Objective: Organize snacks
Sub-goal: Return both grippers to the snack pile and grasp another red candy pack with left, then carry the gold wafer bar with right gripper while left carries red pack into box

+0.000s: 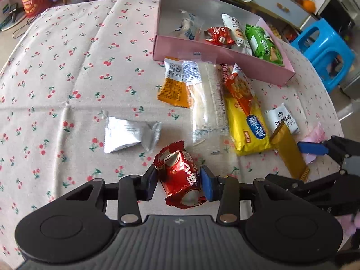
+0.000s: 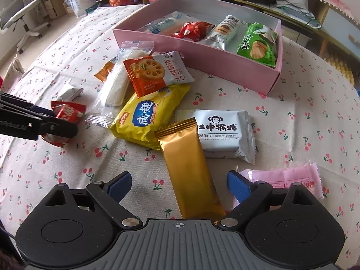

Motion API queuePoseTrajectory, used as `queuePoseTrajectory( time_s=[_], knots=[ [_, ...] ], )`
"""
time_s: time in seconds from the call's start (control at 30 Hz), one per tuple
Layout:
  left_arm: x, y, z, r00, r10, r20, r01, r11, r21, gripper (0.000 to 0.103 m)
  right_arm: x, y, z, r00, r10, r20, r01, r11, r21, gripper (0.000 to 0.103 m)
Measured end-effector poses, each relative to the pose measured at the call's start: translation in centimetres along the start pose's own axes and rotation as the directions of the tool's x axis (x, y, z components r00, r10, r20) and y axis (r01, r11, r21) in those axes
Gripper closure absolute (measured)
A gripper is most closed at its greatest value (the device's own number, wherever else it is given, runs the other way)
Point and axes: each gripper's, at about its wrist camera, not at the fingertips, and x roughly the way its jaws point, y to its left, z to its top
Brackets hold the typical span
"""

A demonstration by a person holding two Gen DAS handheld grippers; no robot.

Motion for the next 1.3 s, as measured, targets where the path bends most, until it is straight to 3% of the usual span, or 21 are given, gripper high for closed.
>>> queuePoseTrajectory(
  time_s=[0.5, 0.6, 0.73, 0.83, 1.3],
  knots=[
    [-0.6, 1.6, -0.4, 1.000, -0.013, 0.002, 0.013, 1.000, 0.005, 0.065, -0.2, -0.4, 0.0, 0.999, -0.038, 0.016, 0.038, 0.999, 0.025, 0.038],
    [-0.4, 1.5, -0.3, 1.000, -0.007, 0.003, 0.007, 1.000, 0.010, 0.065, -0.3, -0.2, -0.1, 0.999, -0.045, 0.024, 0.044, 0.999, 0.022, 0.046],
    [-0.4, 1.2, -0.3, 1.000, 0.006, 0.008, -0.006, 1.000, 0.022, 0.065, -0.5, 0.1, 0.0, 0.999, -0.041, 0.034, 0.041, 0.999, 0.020, 0.067],
    [-0.4, 1.1, -0.2, 1.000, 0.011, 0.009, -0.011, 1.000, 0.028, 0.065, -0.5, 0.1, 0.1, 0.999, -0.036, 0.029, 0.035, 0.999, 0.029, 0.074],
    [-1.0, 0.9, -0.1, 0.999, -0.019, 0.029, 0.018, 1.000, 0.013, 0.067, -1.6, -1.9, 0.3, 0.997, 0.068, 0.031, -0.073, 0.978, 0.193, 0.076]
  ],
)
